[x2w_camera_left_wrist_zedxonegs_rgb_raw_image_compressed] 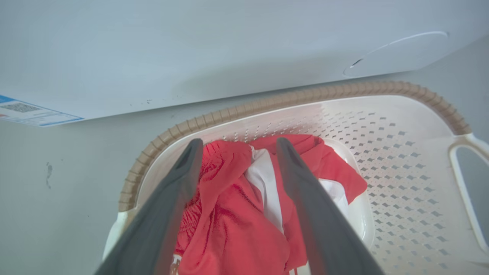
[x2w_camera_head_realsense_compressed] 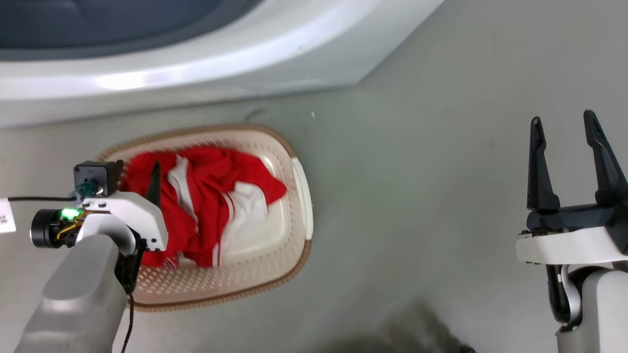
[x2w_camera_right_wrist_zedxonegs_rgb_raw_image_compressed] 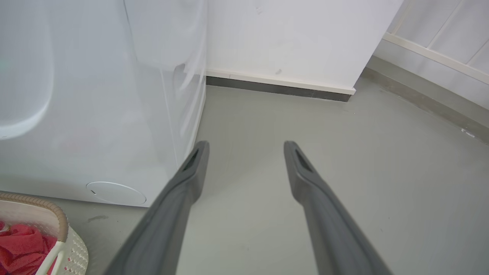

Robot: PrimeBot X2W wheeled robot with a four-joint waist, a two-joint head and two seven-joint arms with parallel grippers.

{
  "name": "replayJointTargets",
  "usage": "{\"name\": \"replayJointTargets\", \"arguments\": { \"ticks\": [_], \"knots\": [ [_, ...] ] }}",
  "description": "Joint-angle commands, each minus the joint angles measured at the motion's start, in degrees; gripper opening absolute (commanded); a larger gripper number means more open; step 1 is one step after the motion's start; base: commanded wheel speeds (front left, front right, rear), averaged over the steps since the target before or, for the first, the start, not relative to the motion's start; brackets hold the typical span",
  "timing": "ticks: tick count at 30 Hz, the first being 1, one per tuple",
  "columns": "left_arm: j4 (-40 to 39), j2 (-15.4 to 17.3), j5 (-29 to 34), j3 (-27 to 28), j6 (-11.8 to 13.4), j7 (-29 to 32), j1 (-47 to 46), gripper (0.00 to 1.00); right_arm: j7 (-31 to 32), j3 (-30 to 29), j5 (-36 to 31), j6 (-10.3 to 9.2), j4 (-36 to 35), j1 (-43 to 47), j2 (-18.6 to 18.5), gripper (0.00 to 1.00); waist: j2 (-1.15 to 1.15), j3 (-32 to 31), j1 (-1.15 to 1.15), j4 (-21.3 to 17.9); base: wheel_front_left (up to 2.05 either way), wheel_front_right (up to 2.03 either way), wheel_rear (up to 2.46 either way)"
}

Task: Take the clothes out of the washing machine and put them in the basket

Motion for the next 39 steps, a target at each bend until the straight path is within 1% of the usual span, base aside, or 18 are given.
{"name": "replayJointTargets", "arguments": {
  "ticks": [1, 5, 10, 14, 19, 22, 27, 29, 36, 39],
  "knots": [
    [-0.9, -0.2, 0.6, 0.7, 0.0, -0.1, 1.3, 1.0, -0.1, -0.3, -0.2, -0.08, 0.2, 0.0, 0.0, 1.0, 0.0, -4.6, 0.0, 1.2, 0.0, 0.0, 0.0],
    [-7.4, -0.7, 2.9, 5.4, 0.0, -0.1, 5.5, 1.0, -0.1, -1.3, -1.5, -0.08, 1.4, 0.4, 0.0, 1.0, 0.0, -10.4, 0.0, 2.5, 0.0, 0.0, 0.0],
    [-16.9, -2.0, 6.7, 12.0, 0.6, -0.1, 11.7, 1.0, -0.1, -4.4, -2.0, -0.08, 2.9, 0.6, 0.0, 1.0, 0.0, -17.0, 0.0, 4.2, 0.0, 0.0, 0.0],
    [-26.1, -4.2, 10.7, 17.9, 0.4, -0.1, 17.3, 1.0, -0.1, -5.3, -2.6, -0.08, 3.4, 1.6, 0.0, 1.0, 0.0, -21.2, 0.0, 5.5, 0.0, 0.0, 0.0],
    [-35.8, -7.8, 16.0, 23.1, -0.8, -0.1, 23.6, 1.0, -0.1, -5.6, -2.7, -0.08, 4.0, 3.9, 0.0, 1.0, 0.0, -26.3, 0.0, 6.9, 0.0, 0.0, 0.0],
    [-40.9, -9.7, 19.4, 25.1, -1.9, -0.1, 27.1, 1.0, -0.1, -5.4, -2.6, -0.08, 4.2, 5.9, 0.0, 1.0, 0.0, -28.9, 0.0, 7.5, 0.0, 0.0, 0.0],
    [-48.1, -13.4, 23.3, 27.8, -2.2, -0.1, 34.0, 1.0, -0.1, -4.3, -1.9, -0.08, 4.4, 10.1, 0.0, 1.0, 0.0, -33.3, 0.0, 8.0, 0.0, 0.0, 0.0],
    [-50.1, -14.8, 24.4, 28.5, -2.3, -0.1, 36.5, 1.0, -0.1, -4.1, -0.6, -0.08, 4.5, 11.7, 0.0, 1.0, 0.0, -34.6, 0.0, 8.1, 0.0, 0.0, 0.0],
    [-53.1, -17.0, 27.9, 29.6, -2.6, -0.1, 42.6, 1.0, -0.1, -2.5, 1.9, -0.08, 4.3, 15.5, 0.0, 1.0, 0.0, -37.6, 0.0, 7.7, 0.0, 0.0, 0.0],
    [-53.3, -17.4, 28.8, 29.4, -3.3, -0.1, 43.9, 1.0, -0.1, -1.9, 2.6, -0.08, 4.4, 16.8, 0.0, 1.0, 0.0, -38.1, 0.0, 7.6, 0.0, 0.0, 0.0]
  ]
}}
